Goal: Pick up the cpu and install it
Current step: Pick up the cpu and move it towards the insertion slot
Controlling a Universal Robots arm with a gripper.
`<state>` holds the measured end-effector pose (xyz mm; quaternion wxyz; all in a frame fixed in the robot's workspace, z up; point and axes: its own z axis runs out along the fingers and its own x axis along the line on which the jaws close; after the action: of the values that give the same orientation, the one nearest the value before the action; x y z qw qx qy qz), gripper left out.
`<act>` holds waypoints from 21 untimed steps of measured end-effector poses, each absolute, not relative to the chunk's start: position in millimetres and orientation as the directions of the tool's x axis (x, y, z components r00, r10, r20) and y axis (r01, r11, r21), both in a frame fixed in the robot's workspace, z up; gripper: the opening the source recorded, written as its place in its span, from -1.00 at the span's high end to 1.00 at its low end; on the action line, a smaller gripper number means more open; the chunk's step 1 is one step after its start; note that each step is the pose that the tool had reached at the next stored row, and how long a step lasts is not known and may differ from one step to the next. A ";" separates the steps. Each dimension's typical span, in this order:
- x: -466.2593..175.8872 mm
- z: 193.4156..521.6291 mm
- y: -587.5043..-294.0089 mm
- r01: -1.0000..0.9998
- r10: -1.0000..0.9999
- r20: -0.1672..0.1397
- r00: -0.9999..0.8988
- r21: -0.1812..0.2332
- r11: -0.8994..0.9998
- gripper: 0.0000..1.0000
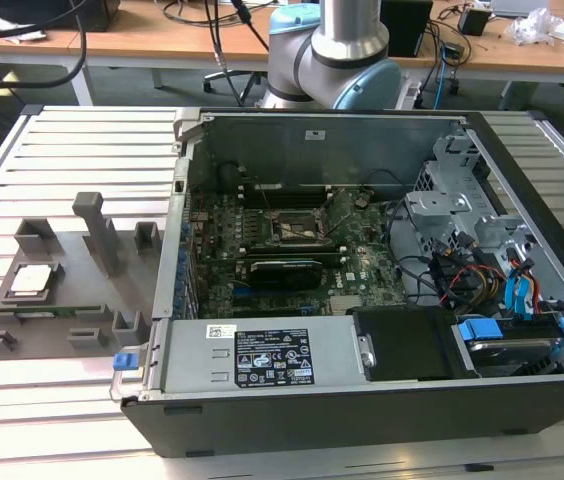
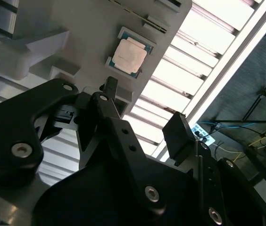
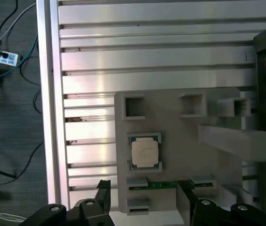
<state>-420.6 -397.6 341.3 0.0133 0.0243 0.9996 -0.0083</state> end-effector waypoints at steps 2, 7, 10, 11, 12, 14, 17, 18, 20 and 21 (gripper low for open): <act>-420.6 340.4 -397.6 0.049 0.048 -0.027 -0.998 -0.016 0.999 -0.33; -420.6 337.4 -397.6 0.049 0.048 -0.027 -0.998 -0.016 0.999 -0.33; -420.6 335.0 -397.6 0.049 0.048 -0.027 -0.998 -0.016 0.999 -0.33; -420.7 334.3 -397.6 0.049 0.048 -0.027 -0.998 -0.016 0.999 -0.33; -420.6 332.9 -397.6 0.049 0.048 -0.027 -0.998 -0.016 0.999 -0.33; -420.6 331.2 -397.6 0.049 0.048 -0.027 -0.998 -0.016 0.999 -0.33; -403.3 314.0 -396.4 0.040 0.039 -0.028 -0.999 -0.030 0.999 -0.33; -402.3 313.0 -396.4 0.040 0.039 -0.028 -0.999 -0.030 0.999 -0.33; -401.8 312.0 -396.4 0.039 0.039 -0.028 -0.999 -0.030 0.999 -0.33; -401.7 310.8 -396.4 0.040 0.039 -0.028 -0.999 -0.030 0.999 -0.33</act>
<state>-401.7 -396.4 310.8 0.0135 0.0196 0.9996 -0.0151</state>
